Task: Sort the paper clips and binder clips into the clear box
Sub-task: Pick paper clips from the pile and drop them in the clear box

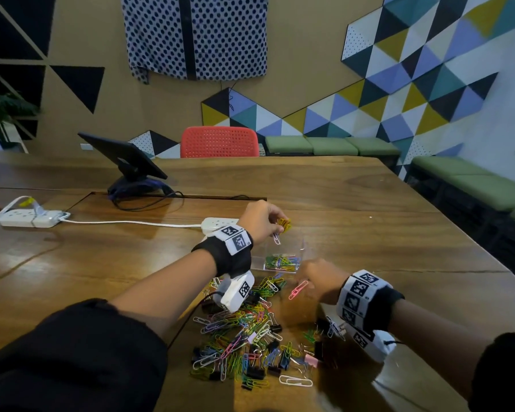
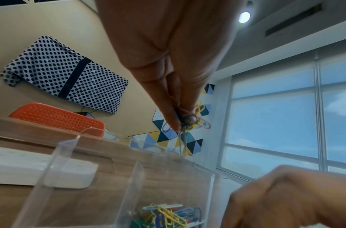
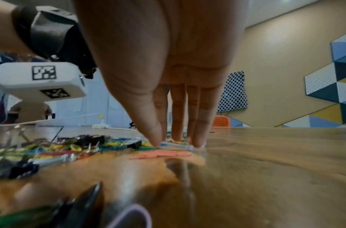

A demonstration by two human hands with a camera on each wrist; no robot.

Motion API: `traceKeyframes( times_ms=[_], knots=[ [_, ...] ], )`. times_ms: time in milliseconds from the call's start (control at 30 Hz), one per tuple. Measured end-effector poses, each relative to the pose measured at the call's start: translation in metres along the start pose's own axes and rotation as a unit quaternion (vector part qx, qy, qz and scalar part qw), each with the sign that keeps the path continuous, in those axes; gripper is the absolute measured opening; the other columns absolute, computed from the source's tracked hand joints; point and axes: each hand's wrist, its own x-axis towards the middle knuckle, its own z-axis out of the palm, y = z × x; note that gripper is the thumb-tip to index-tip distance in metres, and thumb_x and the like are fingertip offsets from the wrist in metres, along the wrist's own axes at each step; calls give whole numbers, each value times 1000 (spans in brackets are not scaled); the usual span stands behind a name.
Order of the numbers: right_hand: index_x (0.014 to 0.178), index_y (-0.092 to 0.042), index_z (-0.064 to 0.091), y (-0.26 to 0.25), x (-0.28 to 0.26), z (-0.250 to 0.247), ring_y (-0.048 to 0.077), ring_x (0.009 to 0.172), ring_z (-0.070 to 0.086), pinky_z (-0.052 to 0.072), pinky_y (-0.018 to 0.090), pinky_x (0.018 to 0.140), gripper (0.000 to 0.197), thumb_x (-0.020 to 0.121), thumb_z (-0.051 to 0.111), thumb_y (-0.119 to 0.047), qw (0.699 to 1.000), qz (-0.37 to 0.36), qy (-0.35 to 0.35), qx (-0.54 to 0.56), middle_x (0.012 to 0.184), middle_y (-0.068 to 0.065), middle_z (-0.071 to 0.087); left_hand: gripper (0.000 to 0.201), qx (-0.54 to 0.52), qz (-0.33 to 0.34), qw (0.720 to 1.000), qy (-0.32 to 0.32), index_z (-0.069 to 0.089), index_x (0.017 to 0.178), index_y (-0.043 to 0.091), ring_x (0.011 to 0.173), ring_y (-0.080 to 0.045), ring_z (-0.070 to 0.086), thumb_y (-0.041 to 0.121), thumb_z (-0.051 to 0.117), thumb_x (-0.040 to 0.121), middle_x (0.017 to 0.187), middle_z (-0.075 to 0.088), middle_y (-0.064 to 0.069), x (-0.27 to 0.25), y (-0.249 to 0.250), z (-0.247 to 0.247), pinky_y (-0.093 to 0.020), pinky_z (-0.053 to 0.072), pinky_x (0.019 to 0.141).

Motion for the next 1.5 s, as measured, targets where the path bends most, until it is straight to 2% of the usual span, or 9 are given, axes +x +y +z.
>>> traceKeyframes(
  times_ms=[133,433,567,733,867,1100,1233,1367,1500],
  knots=[
    [129,-19,56,-1,5,4,21,115,56,48,33,96,45,86,57,-8,997,-4,-68,-22,128,5,58,22,30,1,999,9,72,100,9,83,-16,63,5,71,79,97,72,-11,9,1,9,-29,54,83],
    [110,-16,69,-6,4,2,18,112,58,44,25,92,25,86,63,-11,999,5,-33,11,119,1,65,24,68,-12,996,-58,72,103,11,100,-20,65,1,66,82,106,71,-9,18,-12,33,-26,50,89],
    [103,-14,71,-5,2,1,12,94,59,37,16,75,19,85,64,-11,998,4,-34,47,104,-2,67,26,47,-23,995,-79,72,103,14,101,-19,65,-1,63,83,106,71,-9,20,-18,39,-33,52,92],
    [99,-12,71,-3,2,1,3,77,53,41,14,70,17,83,67,-11,994,23,-49,100,106,3,71,22,31,-40,997,-63,72,96,17,91,-21,68,3,70,79,99,71,-12,24,-22,41,-37,57,82],
    [101,-8,69,2,3,4,-8,58,44,34,-3,47,20,82,68,-11,990,24,-57,128,106,7,70,21,41,-35,996,-65,73,96,14,88,-20,68,5,73,77,96,72,-12,26,-22,39,-35,56,82],
    [100,-8,68,2,1,6,7,75,53,40,11,62,18,82,67,-10,991,29,-53,121,105,8,70,37,3,-34,994,-104,69,103,6,94,-17,67,-16,50,80,102,72,-13,22,-20,31,-29,54,81],
    [98,-9,69,2,0,5,2,65,51,39,10,61,16,82,67,-11,992,21,-54,111,103,6,71,36,-33,-43,991,-121,64,109,-6,78,-20,61,-20,44,83,111,65,-23,17,-14,29,-14,51,63],
    [96,-9,69,3,-2,1,1,67,51,38,8,61,15,81,68,-12,990,4,-56,126,85,-4,66,38,-13,-26,994,-108,68,104,3,85,-18,64,-18,46,82,108,69,-14,11,-12,21,-30,54,81],
    [93,-12,68,5,-6,-14,-1,66,51,41,12,64,12,82,67,-15,989,-7,4,147,81,-8,62,20,34,35,997,-54,71,94,11,79,-8,61,-2,59,84,92,71,-3,-3,-10,9,-19,49,78]
  ],
)
